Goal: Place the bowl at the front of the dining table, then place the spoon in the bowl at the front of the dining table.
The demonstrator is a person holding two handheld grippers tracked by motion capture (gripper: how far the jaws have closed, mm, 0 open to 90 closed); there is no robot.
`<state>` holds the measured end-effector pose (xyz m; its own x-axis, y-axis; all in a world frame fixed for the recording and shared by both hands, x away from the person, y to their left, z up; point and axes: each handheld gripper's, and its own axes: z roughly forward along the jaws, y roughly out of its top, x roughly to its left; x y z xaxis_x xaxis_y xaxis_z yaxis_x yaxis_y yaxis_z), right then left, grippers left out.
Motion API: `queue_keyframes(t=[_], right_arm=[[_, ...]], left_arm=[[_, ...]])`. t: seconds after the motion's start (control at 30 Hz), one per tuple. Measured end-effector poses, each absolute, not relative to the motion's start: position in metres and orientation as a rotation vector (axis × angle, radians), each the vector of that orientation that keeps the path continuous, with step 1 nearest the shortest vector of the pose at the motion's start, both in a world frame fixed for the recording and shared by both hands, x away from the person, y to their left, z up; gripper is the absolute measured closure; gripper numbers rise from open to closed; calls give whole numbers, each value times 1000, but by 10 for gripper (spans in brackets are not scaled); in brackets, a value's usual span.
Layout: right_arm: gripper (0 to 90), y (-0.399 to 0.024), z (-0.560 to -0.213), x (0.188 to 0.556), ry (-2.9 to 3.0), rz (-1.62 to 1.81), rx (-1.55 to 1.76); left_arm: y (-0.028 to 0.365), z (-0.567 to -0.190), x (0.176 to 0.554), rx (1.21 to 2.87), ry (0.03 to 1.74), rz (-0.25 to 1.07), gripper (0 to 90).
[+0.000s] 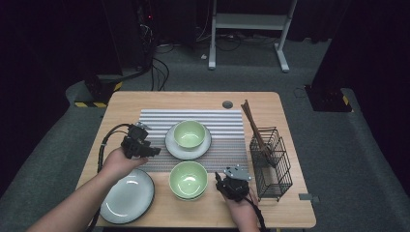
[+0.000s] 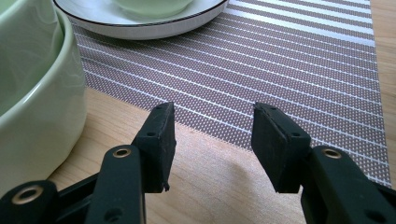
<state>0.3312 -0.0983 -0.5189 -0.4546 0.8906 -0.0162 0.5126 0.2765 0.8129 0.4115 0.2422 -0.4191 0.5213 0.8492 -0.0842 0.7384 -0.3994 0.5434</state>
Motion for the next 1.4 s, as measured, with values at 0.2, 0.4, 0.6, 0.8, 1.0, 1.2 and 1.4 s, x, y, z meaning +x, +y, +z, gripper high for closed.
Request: queue_keyframes(t=[0.2,0.4,0.6,0.8,1.0,1.2,1.4], right_arm=[[494,-99,-518,330,2072,1053,1261],[496,-99,-516,328,2068,1060,1260],[494,-96,-515,326,2072,1056,1245],[494,-94,-515,323,2066,1037,1221],[485,-96,-512,321,2042,1042,1239],[474,-95,-509,319,2022,1048,1243],[470,-88,-507,316,2015,1048,1219]], left_arm=[[252,-429,394,2233,1241,312,449],[267,-441,383,2192,1199,322,432],[280,-449,374,2172,1165,319,431],[286,-458,364,2129,1123,324,430],[293,-467,357,2123,1099,350,381],[300,-475,351,2134,1082,356,315],[309,-480,346,2114,1069,362,274]])
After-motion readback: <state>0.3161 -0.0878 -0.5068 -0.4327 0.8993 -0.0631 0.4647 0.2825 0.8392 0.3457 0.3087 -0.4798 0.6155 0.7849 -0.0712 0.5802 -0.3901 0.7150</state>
